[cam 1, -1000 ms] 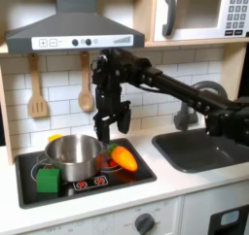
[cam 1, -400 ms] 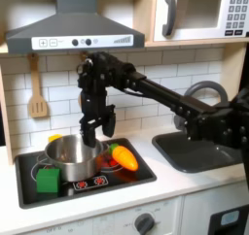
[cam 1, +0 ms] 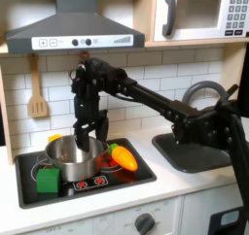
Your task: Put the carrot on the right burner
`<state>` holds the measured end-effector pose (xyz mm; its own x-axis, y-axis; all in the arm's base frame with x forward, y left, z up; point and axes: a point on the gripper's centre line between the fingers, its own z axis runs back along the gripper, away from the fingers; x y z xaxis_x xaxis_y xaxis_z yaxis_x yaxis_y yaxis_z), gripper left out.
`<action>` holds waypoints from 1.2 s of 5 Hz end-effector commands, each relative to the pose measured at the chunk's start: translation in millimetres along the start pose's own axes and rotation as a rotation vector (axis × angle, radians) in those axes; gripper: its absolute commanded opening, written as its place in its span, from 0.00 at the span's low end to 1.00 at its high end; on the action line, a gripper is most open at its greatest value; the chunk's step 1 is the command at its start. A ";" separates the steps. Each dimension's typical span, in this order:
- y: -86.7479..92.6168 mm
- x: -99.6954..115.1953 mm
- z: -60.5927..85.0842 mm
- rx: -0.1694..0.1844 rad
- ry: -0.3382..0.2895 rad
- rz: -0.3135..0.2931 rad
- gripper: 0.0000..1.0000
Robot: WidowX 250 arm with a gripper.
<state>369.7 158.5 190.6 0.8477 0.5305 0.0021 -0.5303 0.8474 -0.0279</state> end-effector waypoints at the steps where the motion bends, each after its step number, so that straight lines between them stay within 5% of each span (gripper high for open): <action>1: -7.0 -4.7 -2.1 -0.019 0.017 0.002 1.00; 6: -2.2 -4.2 -5.8 -0.015 0.006 0.022 1.00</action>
<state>367.3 154.3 183.8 0.8372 0.5468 -0.0068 -0.5466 0.8364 -0.0406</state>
